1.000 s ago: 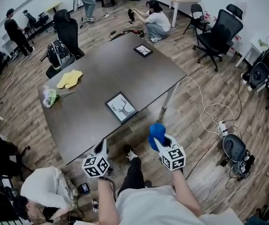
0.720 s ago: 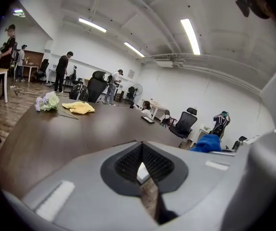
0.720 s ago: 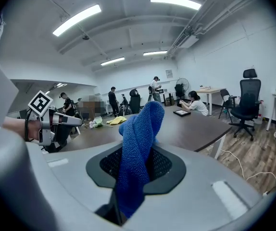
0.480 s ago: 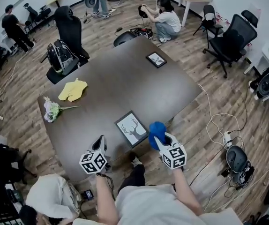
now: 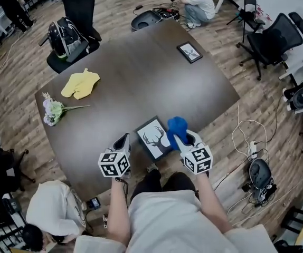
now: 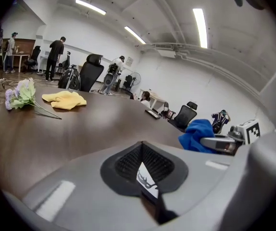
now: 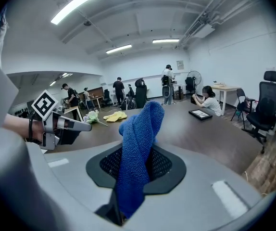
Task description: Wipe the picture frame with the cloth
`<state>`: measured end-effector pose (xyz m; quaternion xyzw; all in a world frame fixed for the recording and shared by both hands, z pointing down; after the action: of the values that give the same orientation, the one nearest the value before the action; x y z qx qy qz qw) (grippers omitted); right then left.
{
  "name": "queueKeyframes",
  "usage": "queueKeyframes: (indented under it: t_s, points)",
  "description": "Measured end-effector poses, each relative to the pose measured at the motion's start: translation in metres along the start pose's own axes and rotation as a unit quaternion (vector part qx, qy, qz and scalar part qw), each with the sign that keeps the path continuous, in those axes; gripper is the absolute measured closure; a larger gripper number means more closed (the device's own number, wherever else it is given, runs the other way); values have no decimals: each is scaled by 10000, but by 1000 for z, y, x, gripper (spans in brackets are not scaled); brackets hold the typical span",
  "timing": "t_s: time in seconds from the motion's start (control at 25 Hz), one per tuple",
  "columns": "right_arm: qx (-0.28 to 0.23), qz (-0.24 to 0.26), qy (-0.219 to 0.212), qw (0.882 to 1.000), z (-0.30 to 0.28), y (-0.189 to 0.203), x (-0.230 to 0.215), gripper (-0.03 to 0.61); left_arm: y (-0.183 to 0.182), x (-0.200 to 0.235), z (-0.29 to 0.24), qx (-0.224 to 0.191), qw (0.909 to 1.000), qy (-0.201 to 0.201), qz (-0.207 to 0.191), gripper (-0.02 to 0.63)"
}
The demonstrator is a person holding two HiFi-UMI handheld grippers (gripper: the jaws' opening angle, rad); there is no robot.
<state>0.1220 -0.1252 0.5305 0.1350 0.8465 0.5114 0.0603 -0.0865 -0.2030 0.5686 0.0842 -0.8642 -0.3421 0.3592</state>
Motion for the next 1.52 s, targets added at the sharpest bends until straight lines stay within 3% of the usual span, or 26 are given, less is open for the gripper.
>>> queueKeyframes:
  t_s: [0.32,0.56,1.04,1.2,1.52]
  points:
    - [254,540,-573,9966,-41,-2,12,495,37,10,-17,498,9987,77,58,561]
    - [466,1110,-1197,9855,-78,-1,23,495,69,8,-33,698,9973,14,232,561]
    - [882,2040,-2437,9440,-137,40,30,495,126,-11,-70,1185,9913,-468,330,561]
    - [821,2234,-2651,9344,-149,42,23,495,136,-17,-83,1261,9892,-652,352,561]
    - [682,3124,-2943,9006,-171,46,25,495,151,-11,-98,1556,9811,-1140,166,561]
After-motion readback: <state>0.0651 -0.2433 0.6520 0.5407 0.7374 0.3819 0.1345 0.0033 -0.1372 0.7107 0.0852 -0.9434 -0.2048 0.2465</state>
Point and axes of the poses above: the fingertips, and each gripper's own axes: z backward along the fingers, x to its left, y out of its underside, the point moved 1 cm from there along z, backward along the fingers, and after that the axes turned 12 degrees about z, right-handed, at the moved point
